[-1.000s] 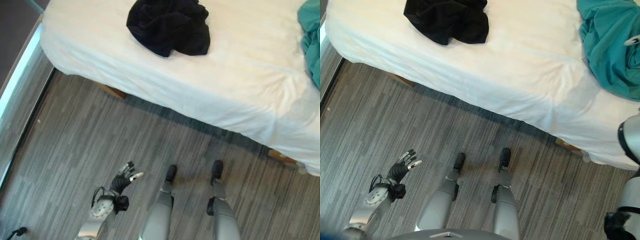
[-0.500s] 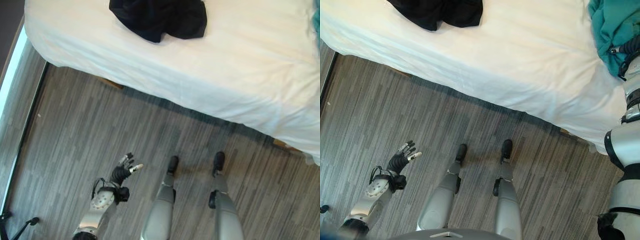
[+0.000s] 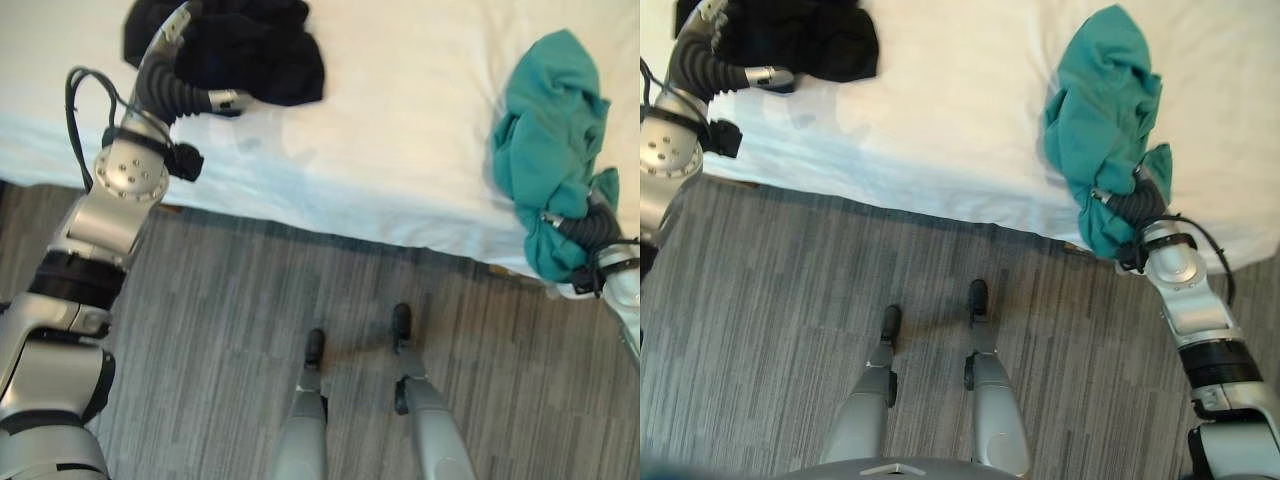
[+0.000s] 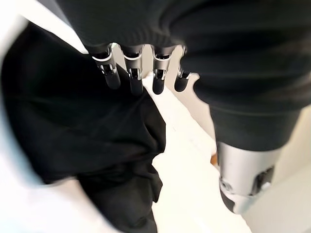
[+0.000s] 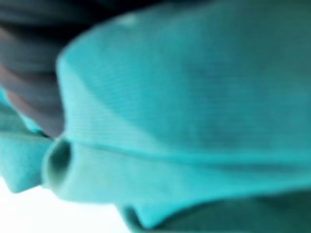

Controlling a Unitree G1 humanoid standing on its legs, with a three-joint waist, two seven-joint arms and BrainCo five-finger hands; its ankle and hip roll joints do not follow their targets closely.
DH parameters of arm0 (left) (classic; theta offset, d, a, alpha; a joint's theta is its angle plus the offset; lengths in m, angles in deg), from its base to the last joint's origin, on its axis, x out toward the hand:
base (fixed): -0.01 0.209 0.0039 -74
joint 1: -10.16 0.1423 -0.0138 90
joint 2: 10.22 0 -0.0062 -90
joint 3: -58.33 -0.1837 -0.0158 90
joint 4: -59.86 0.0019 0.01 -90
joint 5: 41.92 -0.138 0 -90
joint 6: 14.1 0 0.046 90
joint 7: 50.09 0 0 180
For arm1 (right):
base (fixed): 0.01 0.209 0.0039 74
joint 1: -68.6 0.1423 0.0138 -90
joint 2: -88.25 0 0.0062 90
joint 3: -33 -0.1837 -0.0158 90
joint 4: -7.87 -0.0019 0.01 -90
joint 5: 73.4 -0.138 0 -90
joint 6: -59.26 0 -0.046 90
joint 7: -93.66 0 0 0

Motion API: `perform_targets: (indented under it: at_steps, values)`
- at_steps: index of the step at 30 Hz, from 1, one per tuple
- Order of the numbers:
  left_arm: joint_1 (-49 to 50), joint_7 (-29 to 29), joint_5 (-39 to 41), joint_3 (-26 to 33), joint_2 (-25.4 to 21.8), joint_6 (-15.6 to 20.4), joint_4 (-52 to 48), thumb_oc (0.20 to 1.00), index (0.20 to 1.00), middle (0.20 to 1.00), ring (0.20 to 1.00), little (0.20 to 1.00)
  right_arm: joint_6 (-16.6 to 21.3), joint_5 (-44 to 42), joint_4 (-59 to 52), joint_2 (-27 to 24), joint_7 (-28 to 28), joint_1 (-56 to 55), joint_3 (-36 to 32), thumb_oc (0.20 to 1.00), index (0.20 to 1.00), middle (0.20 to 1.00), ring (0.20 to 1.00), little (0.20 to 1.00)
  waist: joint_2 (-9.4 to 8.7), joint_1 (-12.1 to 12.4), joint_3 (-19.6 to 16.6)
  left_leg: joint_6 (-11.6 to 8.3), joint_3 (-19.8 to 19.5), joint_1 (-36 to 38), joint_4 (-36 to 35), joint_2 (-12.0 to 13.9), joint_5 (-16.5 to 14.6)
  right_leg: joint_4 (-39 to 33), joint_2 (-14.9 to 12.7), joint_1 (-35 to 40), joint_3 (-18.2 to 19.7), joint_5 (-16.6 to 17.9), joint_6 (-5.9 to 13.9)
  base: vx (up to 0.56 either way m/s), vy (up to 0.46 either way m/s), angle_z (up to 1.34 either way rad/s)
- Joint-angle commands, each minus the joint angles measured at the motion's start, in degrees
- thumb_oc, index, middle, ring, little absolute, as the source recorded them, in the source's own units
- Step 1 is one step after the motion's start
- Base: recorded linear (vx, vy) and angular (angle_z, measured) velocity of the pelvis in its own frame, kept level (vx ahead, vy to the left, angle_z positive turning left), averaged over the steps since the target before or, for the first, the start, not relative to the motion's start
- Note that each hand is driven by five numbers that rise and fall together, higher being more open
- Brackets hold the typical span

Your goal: Pick up bed clothes into laundry basket.

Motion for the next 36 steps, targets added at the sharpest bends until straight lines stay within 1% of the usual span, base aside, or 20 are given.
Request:
perform_targets:
  at_steps: [1, 2, 3, 4, 6, 7, 8, 9, 11, 13, 18, 24, 28, 30, 31, 32, 33, 34, 35, 36]
  values:
    - [-8.38, -6.76, -7.70, 0.00, -0.08, -3.25, 9.19, 1.000, 1.000, 1.000, 1.000, 1.000, -1.34, -2.49, 1.16, 0.92, 3.15, -7.17, 2.19, 0.200, 0.200, 0.200, 0.200, 0.200, -0.49, -1.51, -0.47, 0.56, -4.08, 1.88, -5.32, 3.16, 6.66, 0.60, 0.75, 6.04, 0.00, -5.26, 3.36, 0.03, -0.005, -0.16]
    - [-8.97, -6.87, -7.71, -0.59, 0.13, -3.19, 9.56, 1.000, 1.000, 1.000, 1.000, 1.000, -1.40, -2.46, 0.99, 1.09, 3.17, -7.45, 1.85, 0.200, 0.200, 0.200, 0.200, 0.200, -0.61, -1.32, -0.47, 0.56, -4.11, 1.84, -5.32, 3.15, 6.66, 0.60, 0.73, 6.02, -0.04, -5.29, 3.37, -0.01, -0.006, -0.12]
    - [-10.23, -7.85, -7.89, -0.21, 1.13, -3.80, 11.23, 1.000, 1.000, 1.000, 1.000, 1.000, -1.54, -2.51, 1.00, 2.15, 3.32, -9.27, 1.39, 0.200, 0.200, 0.200, 0.200, 0.200, -1.14, -2.03, -0.72, 0.56, -3.99, 1.97, -5.38, 3.30, 6.59, 0.60, 0.84, 6.00, 0.06, -5.26, 3.39, 0.01, -0.008, -0.12]
    - [-11.06, -9.71, -6.30, 0.95, 3.02, -3.90, 13.72, 1.000, 1.000, 1.000, 1.000, 1.000, -1.62, -2.23, 0.73, 3.49, 3.13, -11.11, 1.08, 0.200, 0.200, 0.200, 0.200, 0.200, -1.66, -2.10, -0.86, 0.53, -3.85, 2.18, -5.41, 3.47, 6.55, 0.60, 0.97, 6.13, 0.15, -5.35, 3.38, 0.04, -0.018, -0.11]
    - [-11.80, -11.98, 0.98, 4.19, 8.55, -3.60, 19.45, 1.000, 1.000, 1.000, 1.000, 1.000, -1.75, -1.63, 1.44, 5.22, 2.37, -13.01, 2.63, 0.200, 0.200, 0.200, 0.200, 0.200, -2.54, -3.10, -1.05, 0.50, -3.82, 2.59, -5.45, 3.94, 6.29, 0.60, 1.30, 6.40, 0.21, -5.57, 3.30, 0.03, -0.019, -0.09]
    - [-14.89, -13.52, -4.51, 1.59, 7.38, -5.72, 20.05, 1.000, 1.000, 1.000, 1.000, 1.000, -1.83, -1.55, 2.74, 5.61, 1.77, -13.84, 2.81, 0.200, 0.200, 0.200, 0.200, 0.200, -3.16, -3.79, -1.31, 0.45, -3.94, 2.29, -5.61, 3.91, 6.84, 0.60, 1.18, 6.09, 0.20, -5.37, 3.36, 0.01, -0.014, -0.09]
    - [-16.55, -15.16, -5.24, 1.61, 6.59, -6.51, 22.85, 1.000, 1.000, 1.000, 1.000, 1.000, -1.73, -1.19, 3.27, 5.86, 1.39, -14.44, 2.94, 0.200, 0.200, 0.200, 0.200, 0.200, -4.01, -4.17, -1.39, 0.42, -3.91, 2.31, -5.70, 4.02, 6.92, 0.60, 1.29, 6.03, 0.24, -5.33, 3.47, 0.01, -0.008, -0.08]
    - [-17.35, -15.25, -5.14, 1.47, 6.67, -6.53, 23.72, 1.000, 1.000, 1.000, 1.000, 1.000, -1.55, -1.05, 3.20, 5.82, 1.22, -14.42, 3.16, 0.200, 0.200, 0.200, 0.200, 0.200, -4.21, -4.24, -1.46, 0.44, -3.91, 2.32, -5.76, 4.00, 6.94, 0.60, 1.34, 5.98, 0.28, -5.30, 3.52, 0.02, -0.009, -0.06]
    - [-18.63, -16.02, -4.88, 1.20, 6.77, -6.75, 24.28, 1.000, 1.000, 1.000, 1.000, 1.000, -1.29, -0.80, 3.22, 5.90, 0.99, -14.49, 3.40, 0.200, 0.200, 0.200, 0.200, 0.200, -4.40, -4.36, -1.51, 0.50, -4.04, 2.23, -5.80, 3.98, 6.90, 0.60, 1.32, 5.92, 0.32, -5.26, 3.56, 0.00, 0.000, 0.00]
    - [-21.10, -17.53, -9.52, -0.50, 5.03, -7.72, 24.96, 1.000, 1.000, 1.000, 1.000, 1.000, -0.47, -0.18, 2.69, 5.99, 1.15, -14.89, 4.22, 0.200, 0.200, 0.200, 0.200, 0.200, -4.68, -4.35, -1.51, 0.58, -4.24, 2.24, -5.86, 3.90, 6.75, 0.60, 1.25, 5.85, 0.35, -5.15, 3.70, 0.02, -0.008, 0.00]
    - [-22.36, -19.05, -15.41, -1.88, 1.72, -9.41, 23.90, 1.000, 1.000, 1.000, 1.000, 1.000, 0.61, 0.56, 1.56, 5.66, 1.58, -15.80, 5.44, 0.200, 0.200, 0.200, 0.200, 0.200, -4.77, -3.58, -1.66, 0.71, -4.40, 2.50, -5.90, 3.67, 6.55, 0.60, 1.19, 6.20, 0.38, -5.51, 3.74, 0.02, -0.003, -0.02]
    - [-25.69, -19.22, -19.02, -6.68, -3.55, -9.53, 24.53, 1.000, 1.000, 1.000, 1.000, 1.000, 1.42, 0.44, -0.21, 4.57, 3.55, -16.02, 8.38, 0.200, 0.200, 0.200, 0.200, 0.200, -4.78, -2.64, -2.35, 0.74, -5.17, 2.18, -5.89, 3.65, 6.43, 0.60, 1.14, 6.54, -0.23, -5.79, 3.95, 0.03, -0.027, 0.04]
    - [-26.69, -19.06, -19.89, -8.90, -3.69, -9.16, 24.10, 1.000, 1.000, 1.000, 1.000, 1.000, 1.67, 0.07, -0.14, 4.51, 3.60, -15.32, 9.46, 0.200, 0.200, 0.200, 0.200, 0.200, -4.87, -2.51, -2.25, 0.76, -5.59, 1.77, -5.87, 3.63, 6.53, 0.60, 1.14, 6.43, -0.35, -5.80, 4.00, 0.00, -0.017, 0.08]
    - [-25.92, -17.59, -19.97, -10.25, -3.63, -8.41, 23.54, 1.000, 1.000, 1.000, 1.000, 1.000, 1.86, -0.26, -0.20, 4.45, 3.70, -14.58, 10.49, 0.200, 0.200, 0.200, 0.200, 0.200, -4.88, -2.50, -1.87, 0.77, -5.65, 1.38, -5.83, 3.62, 6.69, 0.60, 1.10, 6.23, -0.43, -5.67, 4.04, -0.02, -0.006, 0.08]
    - [-25.40, -16.56, -18.24, -10.49, -3.18, -7.47, 23.55, 1.000, 1.000, 1.000, 1.000, 1.000, 1.85, -0.63, -0.18, 4.36, 3.60, -13.66, 10.89, 0.200, 0.200, 0.200, 0.200, 0.200, -4.98, -2.48, -1.54, 0.75, -5.70, 1.06, -5.81, 3.53, 6.86, 0.60, 1.07, 5.99, -0.52, -5.50, 4.07, -0.06, -0.012, 0.05]
    - [-25.28, -13.76, -13.92, -12.21, -3.37, -4.38, 22.19, 1.000, 1.000, 1.000, 1.000, 1.000, 1.96, -1.18, 0.12, 4.40, 3.41, -12.34, 11.86, 0.200, 0.200, 0.200, 0.200, 0.200, -5.30, -2.59, -0.75, 0.68, -6.06, 0.08, -5.74, 3.65, 7.24, 0.60, 1.12, 5.19, -0.63, -5.01, 4.11, -0.05, -0.011, 0.02]
    - [-25.35, -13.76, -13.90, -12.28, -3.39, -4.36, 22.23, 1.000, 1.000, 1.000, 1.000, 1.000, 1.98, -1.18, 0.15, 4.44, 3.40, -12.30, 11.89, 0.200, 0.200, 0.200, 0.200, 0.200, -5.33, -2.61, -0.77, 0.67, -6.07, 0.03, -5.73, 3.65, 7.25, 0.60, 1.12, 5.15, -0.65, -5.00, 4.11, -0.06, -0.022, 0.02]
    - [-24.60, -11.85, -12.96, -13.59, -4.00, -3.09, 20.83, 1.000, 1.000, 1.000, 1.000, 1.000, 2.09, -1.31, -0.02, 4.51, 3.49, -11.86, 12.26, 0.200, 0.200, 0.200, 0.200, 0.200, -5.60, -2.69, -0.43, 0.66, -6.14, -0.53, -5.71, 3.80, 7.44, 0.60, 1.26, 4.52, -0.59, -4.69, 4.16, 0.00, 0.000, 0.00]
    - [-23.84, -11.18, -12.50, -13.81, -4.05, -3.06, 20.88, 1.000, 1.000, 1.000, 1.000, 1.000, 2.28, -1.16, -0.27, 4.72, 3.62, -11.82, 12.46, 0.200, 0.200, 0.200, 0.200, 0.200, -5.78, -2.75, -0.15, 0.66, -6.16, -0.98, -5.71, 3.88, 7.52, 0.60, 1.31, 4.12, -0.51, -4.54, 4.21, -0.04, -0.024, 0.03]
    - [-21.77, -9.51, -11.42, -13.12, -1.79, -3.51, 22.49, 1.000, 1.000, 1.000, 1.000, 1.000, 2.14, -0.51, -0.25, 5.46, 3.66, -11.93, 12.75, 0.200, 0.200, 0.200, 0.200, 0.200, -6.14, -3.00, 0.50, 0.69, -6.37, -2.22, -5.66, 3.97, 7.93, 0.60, 1.38, 3.20, -0.52, -4.27, 4.28, -0.04, -0.015, 0.02]
